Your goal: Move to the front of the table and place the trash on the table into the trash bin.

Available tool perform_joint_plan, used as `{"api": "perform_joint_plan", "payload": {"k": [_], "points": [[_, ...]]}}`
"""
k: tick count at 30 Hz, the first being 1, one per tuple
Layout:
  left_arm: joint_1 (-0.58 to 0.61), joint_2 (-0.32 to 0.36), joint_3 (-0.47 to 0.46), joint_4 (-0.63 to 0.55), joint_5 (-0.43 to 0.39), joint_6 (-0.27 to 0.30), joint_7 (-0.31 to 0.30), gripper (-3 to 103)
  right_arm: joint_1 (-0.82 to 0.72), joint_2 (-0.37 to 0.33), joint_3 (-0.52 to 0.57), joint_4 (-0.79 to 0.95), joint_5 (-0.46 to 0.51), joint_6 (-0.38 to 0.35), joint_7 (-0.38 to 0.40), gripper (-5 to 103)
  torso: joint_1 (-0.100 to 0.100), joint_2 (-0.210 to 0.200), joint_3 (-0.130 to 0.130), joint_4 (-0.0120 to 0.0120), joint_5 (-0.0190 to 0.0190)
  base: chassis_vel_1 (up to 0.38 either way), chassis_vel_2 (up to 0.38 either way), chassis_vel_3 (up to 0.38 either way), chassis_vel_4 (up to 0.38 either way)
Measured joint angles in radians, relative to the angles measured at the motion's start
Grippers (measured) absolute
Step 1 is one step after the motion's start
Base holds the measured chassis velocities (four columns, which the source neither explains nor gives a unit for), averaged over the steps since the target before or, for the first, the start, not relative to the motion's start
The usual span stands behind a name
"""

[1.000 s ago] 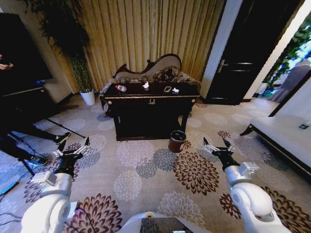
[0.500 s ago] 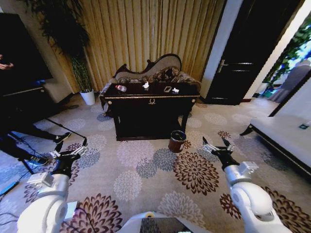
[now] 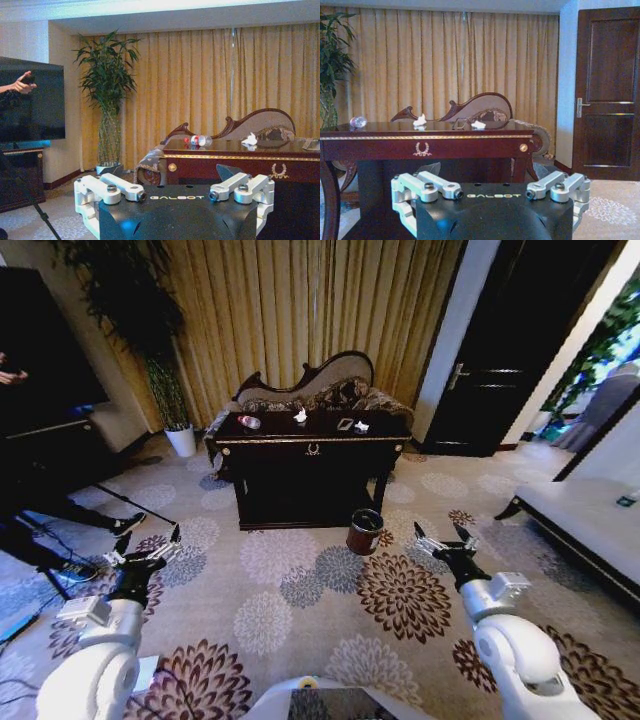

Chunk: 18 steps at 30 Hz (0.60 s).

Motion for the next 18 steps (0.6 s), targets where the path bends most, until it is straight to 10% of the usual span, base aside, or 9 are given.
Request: {"api": "perform_joint_plan", "payload": {"k": [18], "points": [[0.0,0.002,0.0,0.001,0.0,-0.006,0.006,100,0.001,0.001,0.001,-0.013,0.001,0.005,-0.001,100,0.0,0.0,0.0,0.0,0.0,-0.046,0.046,0.047,-0.04]]}}
